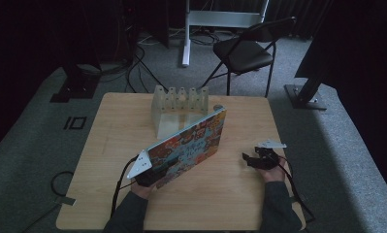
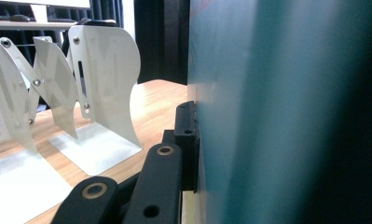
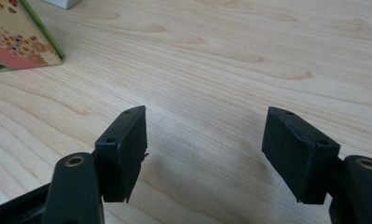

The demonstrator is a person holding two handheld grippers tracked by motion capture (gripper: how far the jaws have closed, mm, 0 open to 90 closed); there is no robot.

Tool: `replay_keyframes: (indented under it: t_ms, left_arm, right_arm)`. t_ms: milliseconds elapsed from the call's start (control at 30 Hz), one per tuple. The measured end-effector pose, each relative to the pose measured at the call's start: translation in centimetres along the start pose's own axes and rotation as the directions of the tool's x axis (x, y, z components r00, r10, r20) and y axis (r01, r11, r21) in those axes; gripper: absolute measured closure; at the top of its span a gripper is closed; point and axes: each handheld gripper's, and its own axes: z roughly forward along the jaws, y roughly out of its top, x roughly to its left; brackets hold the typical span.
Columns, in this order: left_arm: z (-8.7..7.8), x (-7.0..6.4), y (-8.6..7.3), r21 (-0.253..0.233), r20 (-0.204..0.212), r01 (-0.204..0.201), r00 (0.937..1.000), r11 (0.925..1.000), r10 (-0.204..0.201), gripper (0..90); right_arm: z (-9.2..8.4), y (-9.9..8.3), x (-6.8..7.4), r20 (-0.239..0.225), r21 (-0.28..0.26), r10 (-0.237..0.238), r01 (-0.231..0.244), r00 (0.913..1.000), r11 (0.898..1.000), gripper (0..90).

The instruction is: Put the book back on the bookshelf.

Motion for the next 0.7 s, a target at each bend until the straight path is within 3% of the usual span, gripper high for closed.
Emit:
replay_keyframes:
  t_ms: [267,700]
  left_arm:
    - [0.1,-0.7,0.6,0.018,-0.016,-0.020,0.9997,0.9996,0.020,80.9]
    - [-0.5,-1.2,1.4,0.036,-0.023,-0.023,0.9995,0.9991,0.024,81.1]
  right_arm:
    - [0.3,-0.2,0.2,0.025,0.020,-0.018,0.017,0.9995,1.000,29.6]
    - [0.5,-0.1,0.1,0.027,0.052,-0.018,0.016,0.9995,0.999,20.8]
